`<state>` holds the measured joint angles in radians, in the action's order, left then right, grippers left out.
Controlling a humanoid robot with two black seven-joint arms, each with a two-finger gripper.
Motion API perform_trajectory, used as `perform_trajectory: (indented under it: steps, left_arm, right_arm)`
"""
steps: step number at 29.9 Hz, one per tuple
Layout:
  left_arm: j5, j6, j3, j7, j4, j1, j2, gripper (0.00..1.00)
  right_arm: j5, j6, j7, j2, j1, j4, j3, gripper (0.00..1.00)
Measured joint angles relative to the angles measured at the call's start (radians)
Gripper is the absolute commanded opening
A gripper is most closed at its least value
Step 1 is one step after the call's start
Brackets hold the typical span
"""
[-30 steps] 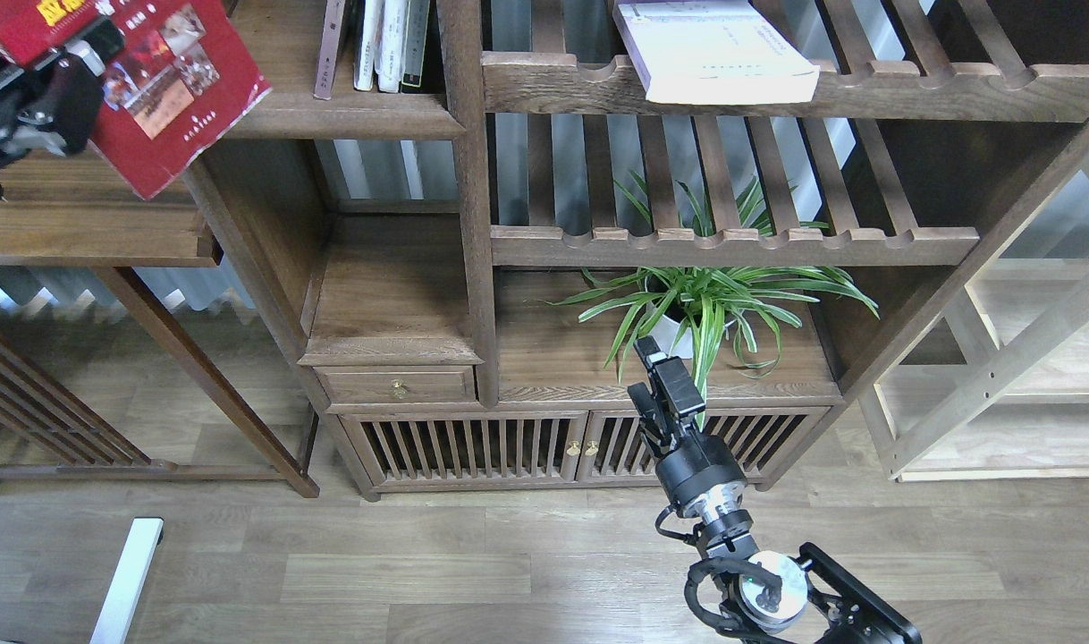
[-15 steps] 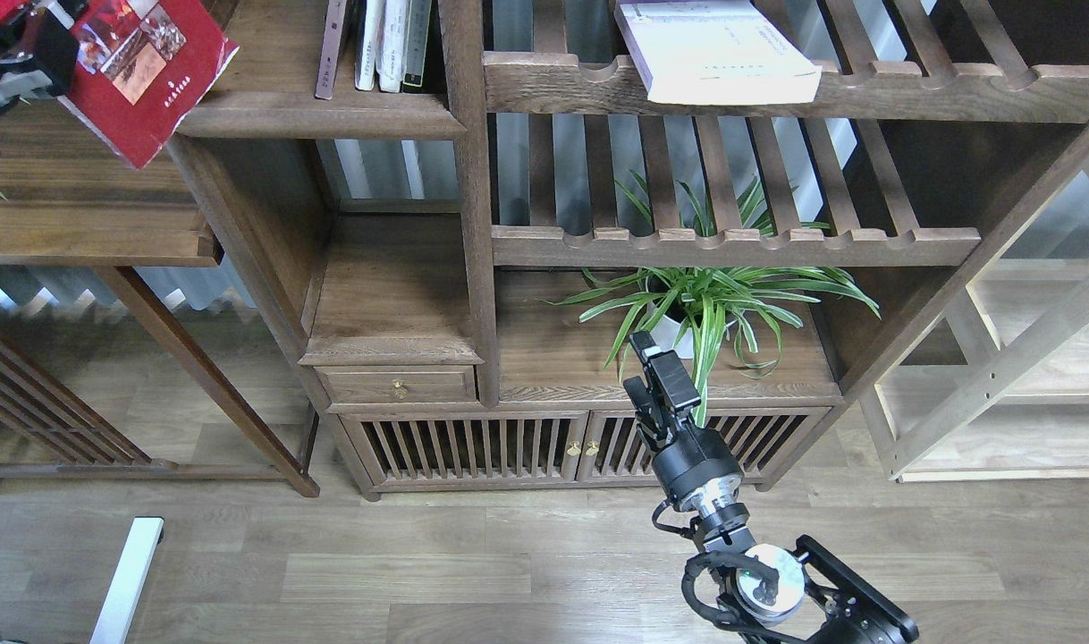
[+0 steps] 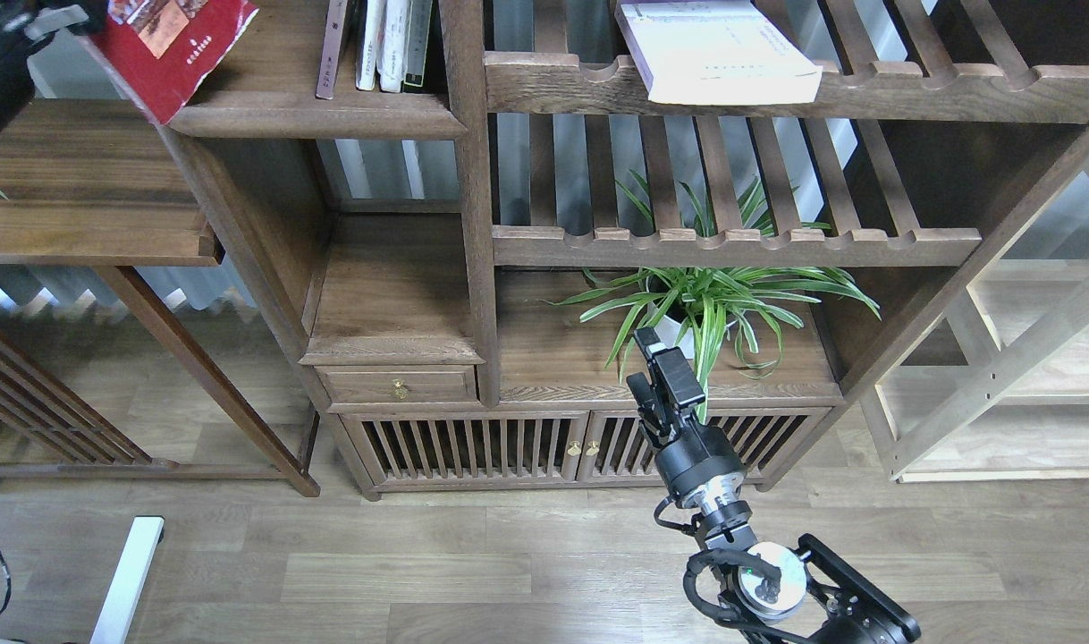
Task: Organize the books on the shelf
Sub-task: 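Push the red book onto the top shelf beside the white books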
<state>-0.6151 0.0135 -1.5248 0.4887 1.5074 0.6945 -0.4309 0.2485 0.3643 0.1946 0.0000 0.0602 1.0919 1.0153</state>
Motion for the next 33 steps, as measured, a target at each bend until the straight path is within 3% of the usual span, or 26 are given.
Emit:
perform_trajectory:
  steps: [12,23,33]
  left_arm:
    - [0.000,-0.035,0.124,0.000,-0.146,0.168,0.000,0.04]
    - [0.000,-0.035,0.264,0.000,-0.364,0.388,0.035,0.04]
    - [0.000,-0.024,0.328,0.000,-0.522,0.507,0.082,0.04]
  right_arm:
    - [0.000,0.015,0.000,0.000,-0.007,0.002,0.000,0.99]
    - [0.003,0.019,0.002,0.000,-0.011,0.005,0.013,0.99]
    - [0.010,0.024,0.002,0.000,-0.022,0.012,0.035,0.99]
